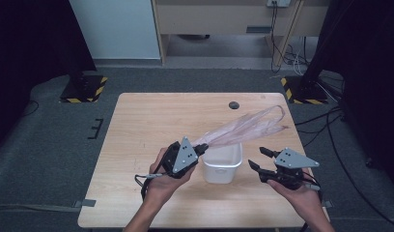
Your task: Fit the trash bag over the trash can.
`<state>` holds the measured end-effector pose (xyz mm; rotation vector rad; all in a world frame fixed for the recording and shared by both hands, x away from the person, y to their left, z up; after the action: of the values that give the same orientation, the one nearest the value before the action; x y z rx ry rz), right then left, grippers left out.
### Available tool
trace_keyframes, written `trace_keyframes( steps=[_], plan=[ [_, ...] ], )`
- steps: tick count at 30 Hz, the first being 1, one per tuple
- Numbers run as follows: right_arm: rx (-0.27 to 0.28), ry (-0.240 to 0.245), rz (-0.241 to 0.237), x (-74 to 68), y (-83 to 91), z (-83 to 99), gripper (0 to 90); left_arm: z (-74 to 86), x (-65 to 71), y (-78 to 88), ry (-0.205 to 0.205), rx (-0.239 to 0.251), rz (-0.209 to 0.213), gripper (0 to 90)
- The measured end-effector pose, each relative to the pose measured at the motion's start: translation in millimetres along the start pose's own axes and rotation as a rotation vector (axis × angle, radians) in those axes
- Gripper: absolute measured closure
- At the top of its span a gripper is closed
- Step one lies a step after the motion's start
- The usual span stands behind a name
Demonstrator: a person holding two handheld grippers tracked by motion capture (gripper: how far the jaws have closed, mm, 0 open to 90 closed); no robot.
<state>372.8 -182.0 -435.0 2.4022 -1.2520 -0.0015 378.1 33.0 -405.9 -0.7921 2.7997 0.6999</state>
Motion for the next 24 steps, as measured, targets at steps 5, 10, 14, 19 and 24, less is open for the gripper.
trace_keyframes(
  steps=[5,10,14,19,24],
  plan=[
    [0.007,0.003,-0.006,-2.1,-1.3,-5.0,45.3,-0.7,4.6,-2.7,-0.016,-0.002,0.011,89.8],
    [0.022,-0.004,-0.015,-2.0,-1.2,-11.6,50.9,-1.1,6.4,-4.7,-0.022,-0.006,0.019,89.9],
    [0.032,-0.018,-0.021,-0.8,-1.2,-13.7,52.7,-1.8,9.6,-6.1,-0.029,-0.005,0.028,90.0],
    [0.038,-0.025,-0.027,-1.7,0.0,-16.5,52.9,-0.5,14.1,-8.7,-0.036,-0.025,0.037,90.0],
    [0.052,-0.032,-0.035,-3.8,1.1,-20.2,54.8,-0.3,15.9,-10.5,-0.05,-0.031,0.034,90.0]
  ],
)
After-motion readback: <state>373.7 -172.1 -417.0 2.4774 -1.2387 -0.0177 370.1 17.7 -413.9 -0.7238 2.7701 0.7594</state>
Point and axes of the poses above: each handheld gripper's, and its own axes: y roughly backward along the jaws, z roughly out of its underside, x roughly to its right, the point moved 8 cm from there along -y, roughly forward along the jaws, and after that the axes turned 8 degrees about z, right-handed, at the moved point
